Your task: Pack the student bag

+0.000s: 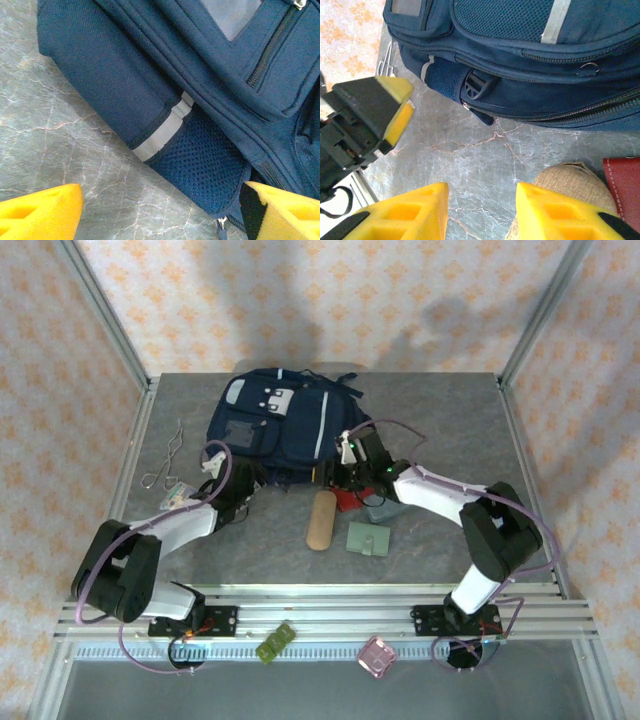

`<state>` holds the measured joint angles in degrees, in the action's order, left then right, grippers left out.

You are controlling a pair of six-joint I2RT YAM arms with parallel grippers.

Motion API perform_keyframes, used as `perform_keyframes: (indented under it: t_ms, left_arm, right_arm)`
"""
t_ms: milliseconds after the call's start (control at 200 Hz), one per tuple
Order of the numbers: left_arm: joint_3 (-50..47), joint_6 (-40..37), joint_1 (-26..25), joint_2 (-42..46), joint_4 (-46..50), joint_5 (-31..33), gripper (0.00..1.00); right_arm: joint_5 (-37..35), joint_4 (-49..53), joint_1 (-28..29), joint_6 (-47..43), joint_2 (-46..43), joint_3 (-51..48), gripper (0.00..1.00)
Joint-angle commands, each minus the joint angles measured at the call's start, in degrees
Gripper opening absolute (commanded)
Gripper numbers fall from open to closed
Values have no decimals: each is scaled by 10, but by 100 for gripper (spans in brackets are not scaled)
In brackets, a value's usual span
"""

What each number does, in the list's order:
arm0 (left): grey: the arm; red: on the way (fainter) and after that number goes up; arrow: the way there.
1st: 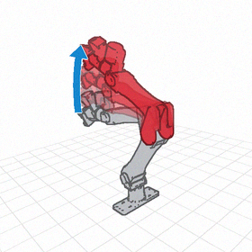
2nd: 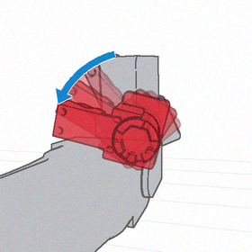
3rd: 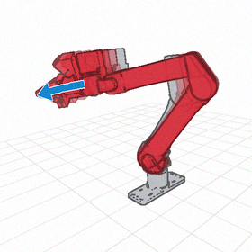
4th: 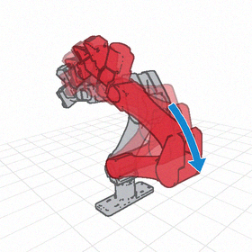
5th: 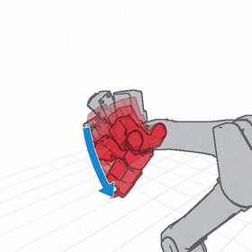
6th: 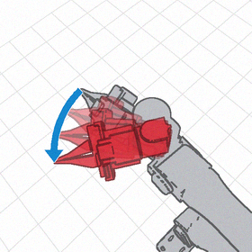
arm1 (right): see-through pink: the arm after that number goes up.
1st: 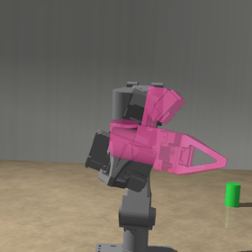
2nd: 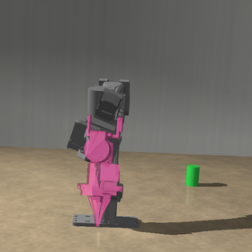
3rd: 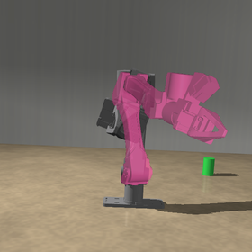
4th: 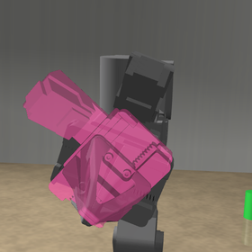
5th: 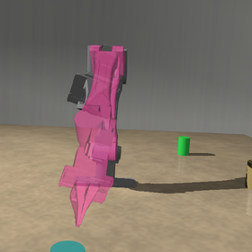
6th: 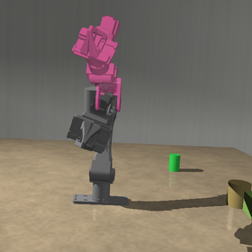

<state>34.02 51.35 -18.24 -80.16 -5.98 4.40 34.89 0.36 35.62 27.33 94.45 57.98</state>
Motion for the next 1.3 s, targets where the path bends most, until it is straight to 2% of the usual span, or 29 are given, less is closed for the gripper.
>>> perform_keyframes:
  t_ms: [0, 200, 395, 721, 926, 1141, 1296]
  left_arm:
    - [-11, 37, 14, -22, -119, -16, 83]
    - [-11, 44, 21, -74, -184, -22, 84]
    - [30, 40, 23, -137, -180, -44, 73]
    - [78, 37, 27, -142, -147, -93, 0]
    - [106, 63, 23, -103, -104, -145, 0]
    - [130, 86, 17, -75, -67, -166, 0]
    - [150, 98, 12, -71, -57, -179, 0]
  right_arm:
    - [-2, -17, 6, -2, 0, 8, 40]
    - [-1, -29, 10, 10, 2, 3, 40]
    - [5, -30, 15, 12, 13, 7, 39]
    - [-12, -8, 41, -2, 63, 29, 37]
    - [-36, -13, 63, -16, 91, 68, 38]
    - [-79, -65, 70, -8, 110, 80, 46]
    - [-121, -104, 84, -8, 120, 87, 47]
